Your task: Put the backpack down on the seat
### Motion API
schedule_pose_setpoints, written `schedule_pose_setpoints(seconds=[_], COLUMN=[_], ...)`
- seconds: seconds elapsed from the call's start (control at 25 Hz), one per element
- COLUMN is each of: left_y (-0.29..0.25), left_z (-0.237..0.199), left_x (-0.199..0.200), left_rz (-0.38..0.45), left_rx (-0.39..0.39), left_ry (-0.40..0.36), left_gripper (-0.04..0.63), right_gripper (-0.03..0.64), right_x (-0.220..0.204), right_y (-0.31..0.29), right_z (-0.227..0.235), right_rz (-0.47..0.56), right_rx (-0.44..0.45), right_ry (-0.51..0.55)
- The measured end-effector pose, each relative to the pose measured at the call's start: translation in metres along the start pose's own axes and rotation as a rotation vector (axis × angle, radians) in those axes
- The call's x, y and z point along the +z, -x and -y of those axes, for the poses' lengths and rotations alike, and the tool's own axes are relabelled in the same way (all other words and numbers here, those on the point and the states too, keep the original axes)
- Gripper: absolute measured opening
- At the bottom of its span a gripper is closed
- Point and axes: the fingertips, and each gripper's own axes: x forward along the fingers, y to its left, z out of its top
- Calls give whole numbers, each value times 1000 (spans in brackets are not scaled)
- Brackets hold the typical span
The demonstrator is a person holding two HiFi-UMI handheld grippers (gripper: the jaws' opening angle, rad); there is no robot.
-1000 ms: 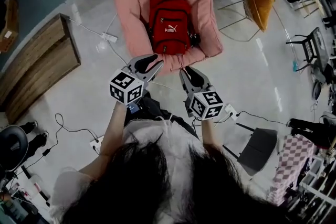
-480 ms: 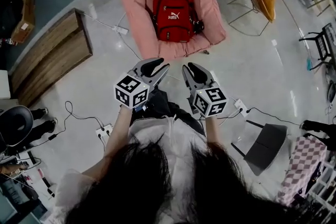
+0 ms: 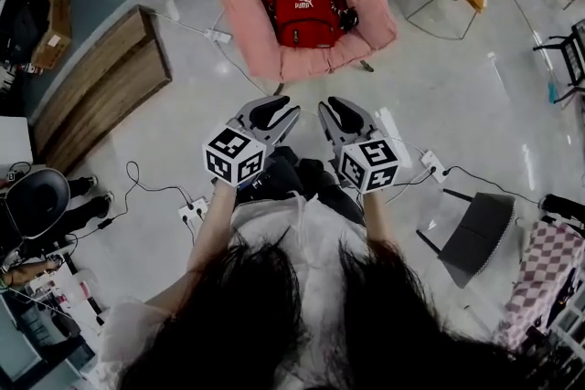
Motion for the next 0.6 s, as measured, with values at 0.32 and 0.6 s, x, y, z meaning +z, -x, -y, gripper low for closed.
schedule_pose_setpoints(seconds=[0.32,0.6], left_y=[16,38], left_z=[3,-8], left_x=[-1,4], left_rz=[7,16], left_rx=[-26,-51], left_ry=[-18,-36], left_gripper=[127,126], right_gripper=[97,94], right_x=[4,3], right_y=[6,-7], right_z=[-19,-46], right_rz=[20,14], right_rx=[-22,-46], right_ry=[39,77])
